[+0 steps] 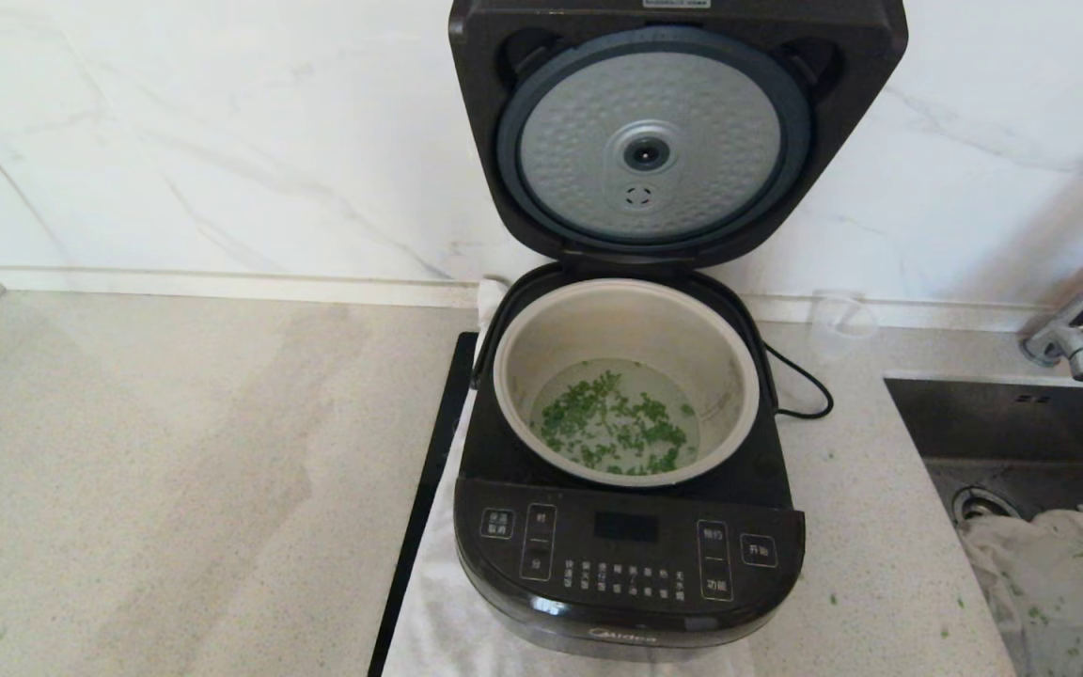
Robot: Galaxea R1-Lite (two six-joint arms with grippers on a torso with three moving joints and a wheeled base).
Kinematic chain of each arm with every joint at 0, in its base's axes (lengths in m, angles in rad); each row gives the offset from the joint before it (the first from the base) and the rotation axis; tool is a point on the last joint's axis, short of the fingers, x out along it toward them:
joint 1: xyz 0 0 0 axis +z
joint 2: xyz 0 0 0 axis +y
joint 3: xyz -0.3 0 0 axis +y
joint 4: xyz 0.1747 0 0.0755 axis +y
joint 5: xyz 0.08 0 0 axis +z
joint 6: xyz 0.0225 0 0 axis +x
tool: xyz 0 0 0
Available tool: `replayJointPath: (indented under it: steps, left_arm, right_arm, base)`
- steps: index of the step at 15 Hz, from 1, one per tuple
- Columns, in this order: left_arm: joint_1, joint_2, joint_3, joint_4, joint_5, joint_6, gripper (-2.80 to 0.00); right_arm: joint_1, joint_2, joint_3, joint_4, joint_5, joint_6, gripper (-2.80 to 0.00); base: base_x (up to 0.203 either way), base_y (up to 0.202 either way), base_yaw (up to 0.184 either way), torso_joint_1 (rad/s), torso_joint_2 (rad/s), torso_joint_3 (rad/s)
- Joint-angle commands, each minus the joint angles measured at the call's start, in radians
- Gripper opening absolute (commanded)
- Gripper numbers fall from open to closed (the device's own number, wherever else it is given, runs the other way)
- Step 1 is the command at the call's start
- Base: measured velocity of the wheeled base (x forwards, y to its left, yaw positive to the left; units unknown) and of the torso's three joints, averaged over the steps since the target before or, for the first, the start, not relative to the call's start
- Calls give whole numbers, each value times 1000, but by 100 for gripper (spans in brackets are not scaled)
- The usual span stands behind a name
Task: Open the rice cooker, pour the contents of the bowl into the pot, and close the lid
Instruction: Fill a bowl with water from the tap, then pour the water from the bowl into the rice cooker
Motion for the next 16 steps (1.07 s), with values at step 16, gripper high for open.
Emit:
replayJointPath:
  steps: [16]
  left_arm:
    - [0,-1,0,0,0,-1,-280]
  right_arm:
    - [1099,-500,-14,103,-304,146,-280]
  base:
    - [0,0,0,0,0,0]
